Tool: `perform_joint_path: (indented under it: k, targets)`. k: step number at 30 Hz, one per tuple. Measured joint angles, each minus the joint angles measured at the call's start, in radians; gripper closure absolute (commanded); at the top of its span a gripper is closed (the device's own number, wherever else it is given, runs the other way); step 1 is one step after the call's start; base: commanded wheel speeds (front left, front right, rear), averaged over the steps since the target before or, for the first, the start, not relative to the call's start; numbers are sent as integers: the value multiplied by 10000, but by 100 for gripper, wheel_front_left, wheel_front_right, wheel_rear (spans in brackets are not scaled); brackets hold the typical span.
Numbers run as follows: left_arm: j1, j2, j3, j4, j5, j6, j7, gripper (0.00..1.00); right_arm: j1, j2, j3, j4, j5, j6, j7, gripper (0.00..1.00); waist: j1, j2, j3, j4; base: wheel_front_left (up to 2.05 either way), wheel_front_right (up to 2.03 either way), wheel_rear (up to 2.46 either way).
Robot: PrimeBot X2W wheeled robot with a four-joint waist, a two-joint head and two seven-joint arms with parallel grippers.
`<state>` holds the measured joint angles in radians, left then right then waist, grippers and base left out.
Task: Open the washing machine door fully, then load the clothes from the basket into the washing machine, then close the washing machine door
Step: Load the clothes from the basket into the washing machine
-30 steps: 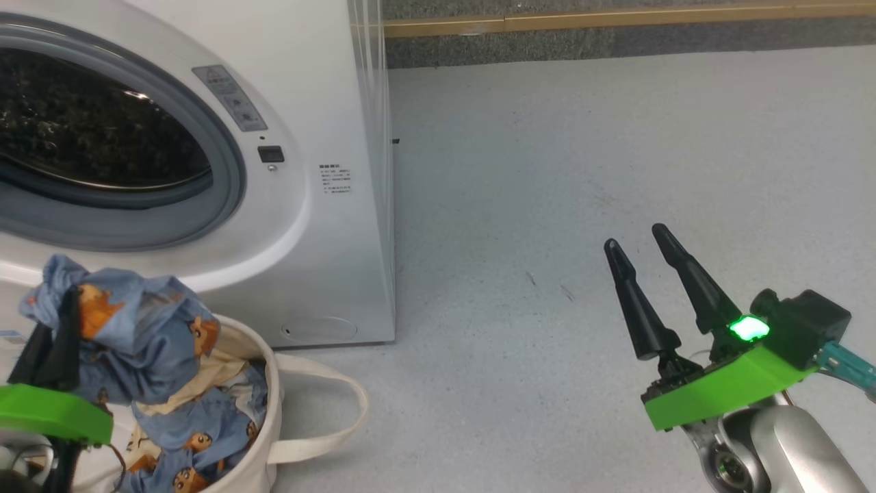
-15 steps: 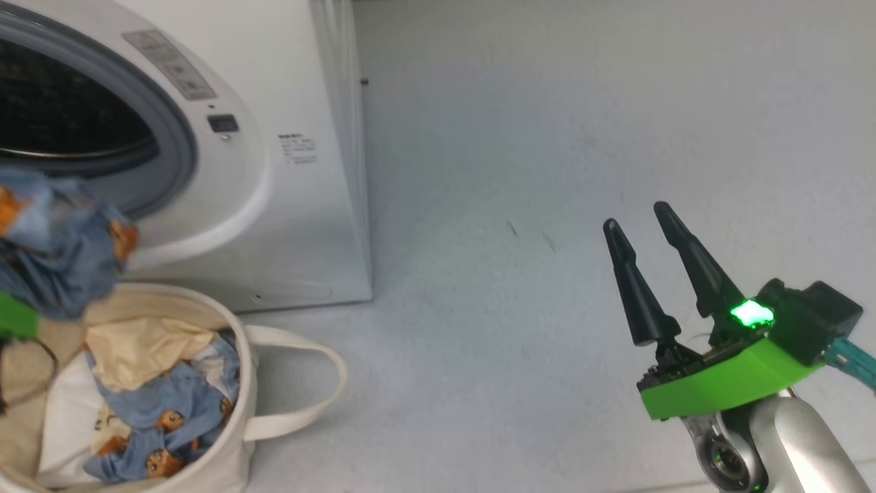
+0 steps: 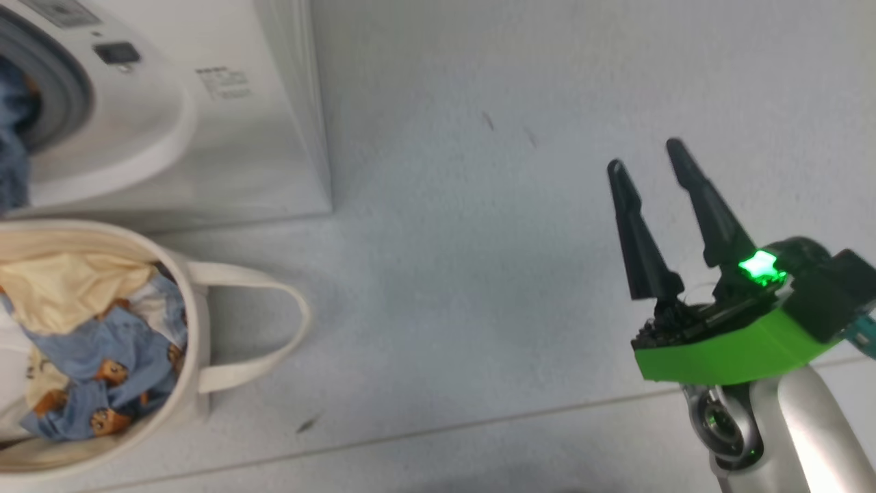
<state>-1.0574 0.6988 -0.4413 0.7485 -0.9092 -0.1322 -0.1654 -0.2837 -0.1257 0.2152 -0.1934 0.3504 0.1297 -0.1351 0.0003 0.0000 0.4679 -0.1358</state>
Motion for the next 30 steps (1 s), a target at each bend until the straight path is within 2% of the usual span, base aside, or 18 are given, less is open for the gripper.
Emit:
perform_joint_path:
  k: [6, 11, 18, 22, 26, 30]
  targets:
    - [-1619, 376, -782, 433, -966, 0, 826, 100, -271, 244, -65, -251, -320, 0, -117, 0, 1, 0, 1125, -147, 0, 0, 0]
    - [-2984, 702, -1246, 974, -1290, 0, 922, 100, -442, 330, -88, -374, -518, 0, -199, 0, 0, 0, 1950, -278, 0, 0, 0]
    - [-4534, 986, -1728, 1540, -1277, 0, -433, 100, -604, 520, -79, -443, -690, 0, -339, 0, -1, -1, 2747, -470, 0, 0, 0]
    - [-4940, 988, -1812, 1515, -1214, 0, -754, 100, -604, 525, -81, -437, -690, 0, -357, 0, 0, -1, 2850, -455, 0, 0, 0]
    - [-5283, 1032, -1651, 1258, -1160, 0, -836, 100, -605, 533, -50, -428, -780, 0, -395, 0, -3, 0, 2866, -397, 0, 0, 0]
    - [-5542, 1062, -566, 623, -648, 0, -869, 100, -612, 543, 8, -405, -788, 0, -395, 0, -3, 0, 2908, -392, 0, 0, 0]
